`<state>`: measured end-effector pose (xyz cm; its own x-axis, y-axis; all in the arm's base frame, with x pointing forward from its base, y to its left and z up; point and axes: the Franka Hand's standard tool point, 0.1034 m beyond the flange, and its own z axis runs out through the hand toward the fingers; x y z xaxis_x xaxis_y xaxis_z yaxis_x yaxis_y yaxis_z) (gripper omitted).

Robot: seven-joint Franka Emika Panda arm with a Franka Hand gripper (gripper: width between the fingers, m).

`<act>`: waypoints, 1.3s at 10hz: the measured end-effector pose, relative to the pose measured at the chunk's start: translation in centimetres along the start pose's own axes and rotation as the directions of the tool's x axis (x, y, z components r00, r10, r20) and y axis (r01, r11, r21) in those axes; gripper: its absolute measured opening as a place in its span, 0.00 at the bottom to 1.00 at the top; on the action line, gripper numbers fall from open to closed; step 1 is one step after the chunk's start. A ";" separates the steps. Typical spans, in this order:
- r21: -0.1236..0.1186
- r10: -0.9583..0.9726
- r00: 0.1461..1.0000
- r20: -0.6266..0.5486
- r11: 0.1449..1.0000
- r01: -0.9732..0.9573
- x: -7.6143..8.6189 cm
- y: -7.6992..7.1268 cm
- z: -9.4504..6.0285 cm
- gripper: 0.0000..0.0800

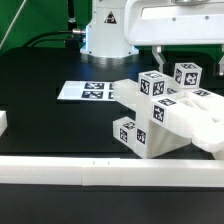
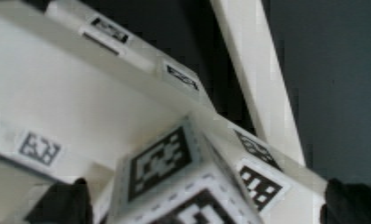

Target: Assemble chair

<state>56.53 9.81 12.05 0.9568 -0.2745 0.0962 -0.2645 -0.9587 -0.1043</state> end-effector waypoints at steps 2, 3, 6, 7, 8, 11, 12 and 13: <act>-0.027 -0.192 0.981 0.002 0.981 0.192 -0.2 0.2 0.3 0.81; -0.042 -0.282 0.959 0.006 0.958 0.282 -0.3 0.1 0.3 0.81; -0.044 -0.336 0.942 0.009 0.941 0.336 -0.3 0.0 0.3 0.78; -0.044 -0.335 0.942 0.009 0.941 0.335 -0.3 0.0 0.3 0.59; -0.044 -0.335 0.942 0.009 0.941 0.335 -0.3 0.0 0.3 0.41; -0.044 -0.303 0.953 0.007 0.952 0.303 -0.3 0.1 0.3 0.36; -0.043 -0.284 0.959 0.006 0.958 0.284 -0.3 0.0 0.3 0.36; -0.040 -0.122 0.992 -0.004 0.992 0.122 -0.5 -0.4 0.4 0.36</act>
Offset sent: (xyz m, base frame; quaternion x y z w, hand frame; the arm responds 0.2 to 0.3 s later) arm -0.0029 0.0075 -0.0009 -0.0233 0.0068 -0.1919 0.9811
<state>56.19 10.33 11.65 0.9814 -0.1553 0.1125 -0.1503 -0.9873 -0.0517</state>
